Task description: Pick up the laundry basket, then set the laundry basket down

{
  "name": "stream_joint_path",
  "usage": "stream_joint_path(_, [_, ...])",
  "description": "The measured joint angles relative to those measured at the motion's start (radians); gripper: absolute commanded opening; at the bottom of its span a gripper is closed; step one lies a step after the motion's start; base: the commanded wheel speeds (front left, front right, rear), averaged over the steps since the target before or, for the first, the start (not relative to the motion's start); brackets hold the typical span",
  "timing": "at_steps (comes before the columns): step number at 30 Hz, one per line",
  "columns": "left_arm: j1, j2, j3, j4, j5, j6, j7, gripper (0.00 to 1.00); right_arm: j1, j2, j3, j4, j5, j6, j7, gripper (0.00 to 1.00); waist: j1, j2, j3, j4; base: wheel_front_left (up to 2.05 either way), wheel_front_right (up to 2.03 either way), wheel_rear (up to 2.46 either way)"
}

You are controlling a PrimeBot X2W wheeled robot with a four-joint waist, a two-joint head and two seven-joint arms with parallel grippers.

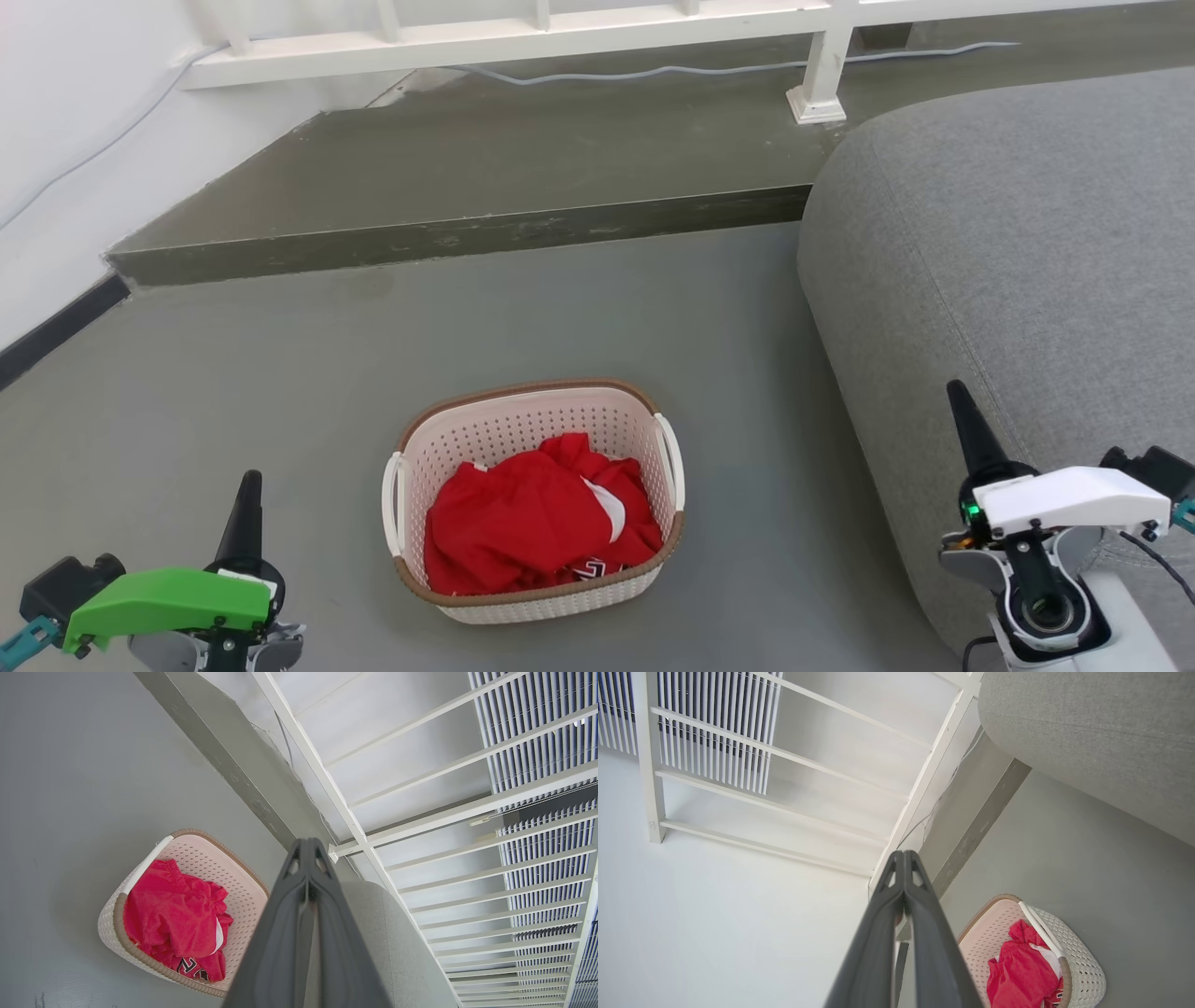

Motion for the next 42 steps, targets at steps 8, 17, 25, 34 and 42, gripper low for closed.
stream_joint_path(8, [-0.008,0.0,0.012,0.002,-0.094,0.0,0.026,0.0,0.0,-0.002,-0.034,0.004,0.1,0.011,0.025,0.0,0.0,0.0,-0.007,0.004,0.0,0.0,0.0])
stream_joint_path(17, [-0.009,0.0,0.026,0.004,-0.188,-0.001,0.055,0.0,-0.001,-0.003,-0.068,0.006,0.196,0.024,0.044,0.0,0.0,0.0,-0.014,0.008,0.0,0.0,0.0])
stream_joint_path(25, [-0.012,0.0,0.035,0.006,-0.282,-0.002,0.082,0.0,-0.001,-0.003,-0.103,0.01,0.298,0.034,0.071,0.0,0.0,0.0,-0.02,0.011,0.0,0.0,0.0])
stream_joint_path(34, [-0.025,-0.001,0.05,0.007,-0.387,-0.009,0.114,0.0,-0.002,-0.004,-0.142,0.014,0.408,0.046,0.097,0.0,0.0,0.0,-0.028,0.016,0.0,0.0,0.0])
stream_joint_path(42, [-0.031,-0.001,0.053,0.007,-0.416,-0.009,0.117,0.0,-0.003,-0.005,-0.15,0.016,0.427,0.051,0.1,0.0,0.0,0.0,-0.029,0.016,0.0,0.0,0.0])
